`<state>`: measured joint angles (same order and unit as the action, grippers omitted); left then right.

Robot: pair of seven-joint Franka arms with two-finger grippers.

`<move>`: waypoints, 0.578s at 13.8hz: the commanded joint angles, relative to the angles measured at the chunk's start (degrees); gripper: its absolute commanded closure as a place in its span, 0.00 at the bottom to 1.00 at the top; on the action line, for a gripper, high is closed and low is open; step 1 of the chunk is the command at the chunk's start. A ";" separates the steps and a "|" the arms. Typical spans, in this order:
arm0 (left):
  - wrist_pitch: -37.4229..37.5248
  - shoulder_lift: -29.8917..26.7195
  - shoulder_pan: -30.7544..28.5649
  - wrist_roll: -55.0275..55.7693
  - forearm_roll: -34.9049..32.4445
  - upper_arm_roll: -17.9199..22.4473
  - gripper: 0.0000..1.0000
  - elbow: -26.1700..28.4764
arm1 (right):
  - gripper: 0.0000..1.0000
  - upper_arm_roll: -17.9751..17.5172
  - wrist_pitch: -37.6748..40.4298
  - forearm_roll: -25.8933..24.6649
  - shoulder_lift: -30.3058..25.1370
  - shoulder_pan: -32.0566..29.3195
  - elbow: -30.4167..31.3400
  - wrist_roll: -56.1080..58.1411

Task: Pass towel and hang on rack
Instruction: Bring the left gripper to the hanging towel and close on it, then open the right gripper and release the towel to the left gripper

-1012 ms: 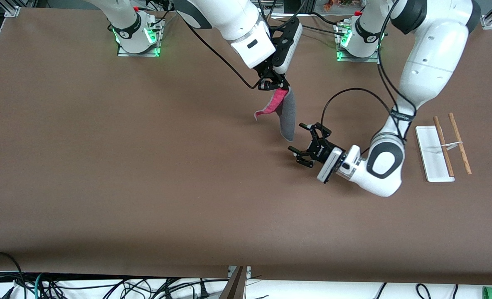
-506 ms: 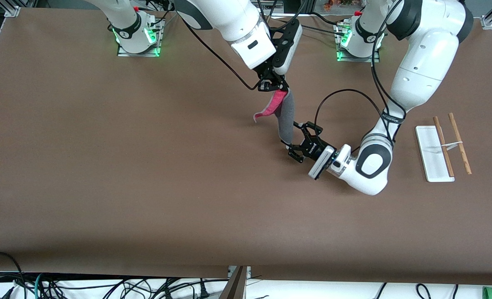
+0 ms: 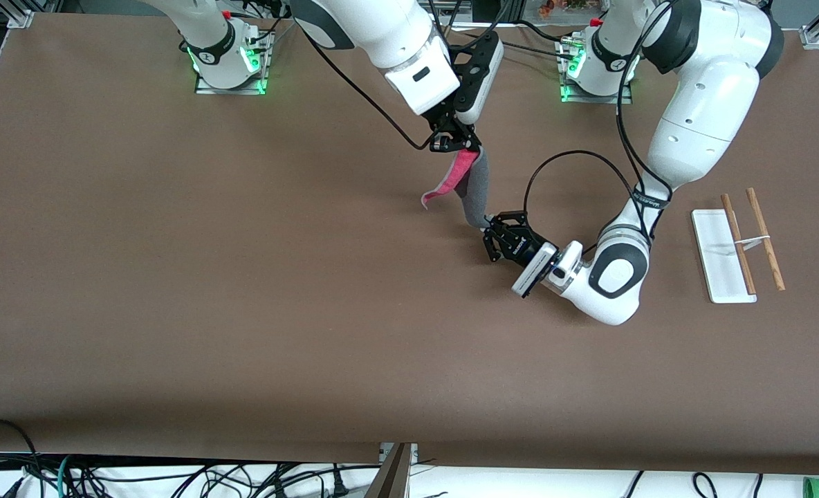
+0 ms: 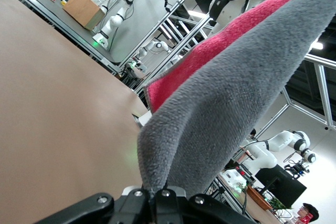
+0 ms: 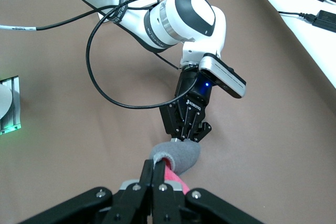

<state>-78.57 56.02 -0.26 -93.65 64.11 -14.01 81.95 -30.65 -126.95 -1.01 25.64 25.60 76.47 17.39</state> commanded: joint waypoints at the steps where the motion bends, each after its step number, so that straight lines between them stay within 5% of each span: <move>1: 1.49 0.23 -0.45 -1.01 1.46 -0.23 1.00 -0.65 | 1.00 -0.29 -0.05 -0.74 0.38 0.24 -0.80 -0.87; 5: 2.28 -0.12 -0.89 -0.48 2.08 -0.23 1.00 -0.82 | 1.00 -0.29 0.12 -0.39 0.38 -0.11 -0.80 -1.05; 6: 2.28 -0.12 -0.89 -0.57 2.08 -0.23 1.00 -0.82 | 0.13 -0.20 0.03 -0.48 0.38 -0.20 -0.71 -1.05; 7: 2.28 -0.12 -0.89 -0.57 2.08 -0.23 1.00 -0.82 | 0.00 -0.20 0.03 -0.39 0.29 -0.20 -0.71 -1.13; 8: 2.28 -0.21 -0.89 -0.57 2.08 -0.23 1.00 -0.91 | 0.00 -0.20 0.12 -0.39 0.29 -0.20 -0.71 -1.13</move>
<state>-77.24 56.02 -0.90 -93.67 64.77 -14.01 81.46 -30.53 -126.95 -1.01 25.76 25.51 76.47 17.27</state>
